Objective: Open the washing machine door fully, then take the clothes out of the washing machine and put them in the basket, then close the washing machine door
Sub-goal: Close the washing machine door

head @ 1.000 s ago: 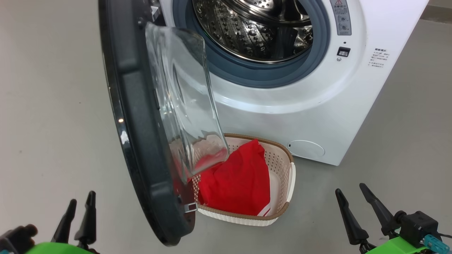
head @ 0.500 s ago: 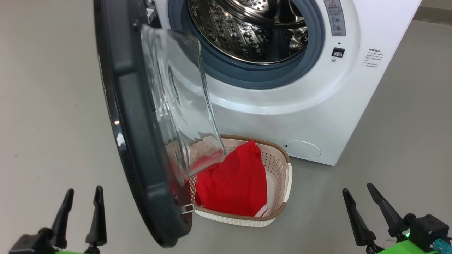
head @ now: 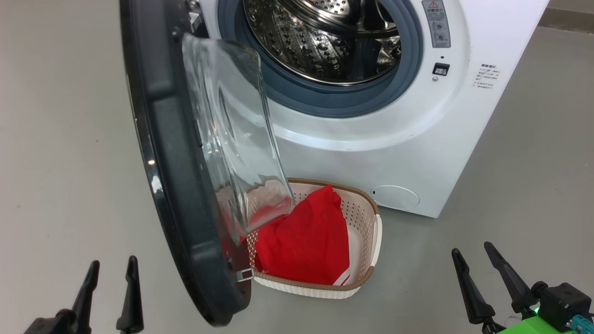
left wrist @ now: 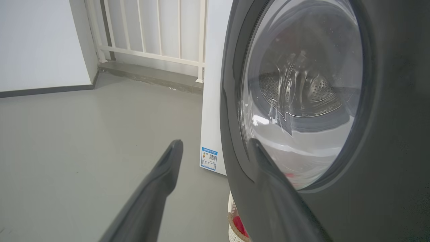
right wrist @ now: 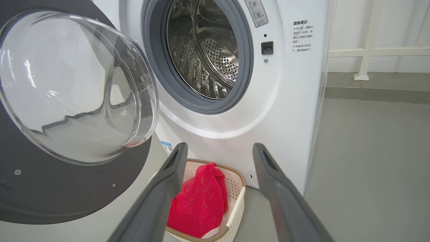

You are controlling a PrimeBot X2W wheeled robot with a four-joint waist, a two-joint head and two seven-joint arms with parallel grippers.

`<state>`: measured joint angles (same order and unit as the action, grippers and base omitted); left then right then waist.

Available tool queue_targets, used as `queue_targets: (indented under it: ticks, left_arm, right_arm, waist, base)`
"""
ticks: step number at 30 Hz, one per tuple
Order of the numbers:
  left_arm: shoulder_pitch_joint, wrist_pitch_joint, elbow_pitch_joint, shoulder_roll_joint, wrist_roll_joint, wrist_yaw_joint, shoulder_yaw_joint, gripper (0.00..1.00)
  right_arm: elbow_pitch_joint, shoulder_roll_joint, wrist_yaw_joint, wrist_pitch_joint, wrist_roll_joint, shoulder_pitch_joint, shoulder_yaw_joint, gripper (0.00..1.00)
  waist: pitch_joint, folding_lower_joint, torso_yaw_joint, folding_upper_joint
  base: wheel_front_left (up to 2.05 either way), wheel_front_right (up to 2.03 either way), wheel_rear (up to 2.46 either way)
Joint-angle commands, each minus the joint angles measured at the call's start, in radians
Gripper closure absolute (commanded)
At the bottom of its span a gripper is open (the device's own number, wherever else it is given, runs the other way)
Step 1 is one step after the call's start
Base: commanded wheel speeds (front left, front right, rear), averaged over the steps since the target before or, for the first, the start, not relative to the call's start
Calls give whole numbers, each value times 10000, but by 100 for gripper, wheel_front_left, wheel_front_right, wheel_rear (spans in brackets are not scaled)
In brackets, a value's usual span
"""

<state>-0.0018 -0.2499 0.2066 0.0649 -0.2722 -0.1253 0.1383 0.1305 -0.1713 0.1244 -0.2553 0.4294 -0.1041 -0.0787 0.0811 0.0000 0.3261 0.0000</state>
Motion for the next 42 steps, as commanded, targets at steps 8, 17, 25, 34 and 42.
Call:
queue_targets:
  ticks: [8,17,25,34,42]
  left_arm:
    - [-117,-118,-190,83,77,-54,393,0]
    - [-719,-118,-54,610,-1730,-54,409,100]
    - [-1552,-73,-58,2090,-6305,-54,-510,100]
    - [-2148,1697,-967,4580,-10800,-54,-1980,100]
    - [-2192,3316,-2391,5434,-12954,-54,-2353,100]
  right_arm:
    - [-196,-87,63,-65,-49,17,-211,0]
    - [-136,-59,63,-65,-39,42,-312,0]
    - [-115,-4,63,-65,-45,98,-433,0]
    - [-147,-15,63,-65,-23,218,-448,0]
    - [-154,-22,63,-65,10,352,-431,0]
  waist:
    - [-26,0,29,0]
    - [-140,0,3,0]
    - [-123,0,-124,0]
    - [162,0,-303,0]
    - [380,0,-430,0]
  base:
    - [0,0,0]
    - [0,0,0]
    - [0,0,0]
    - [0,0,0]
    - [0,0,0]
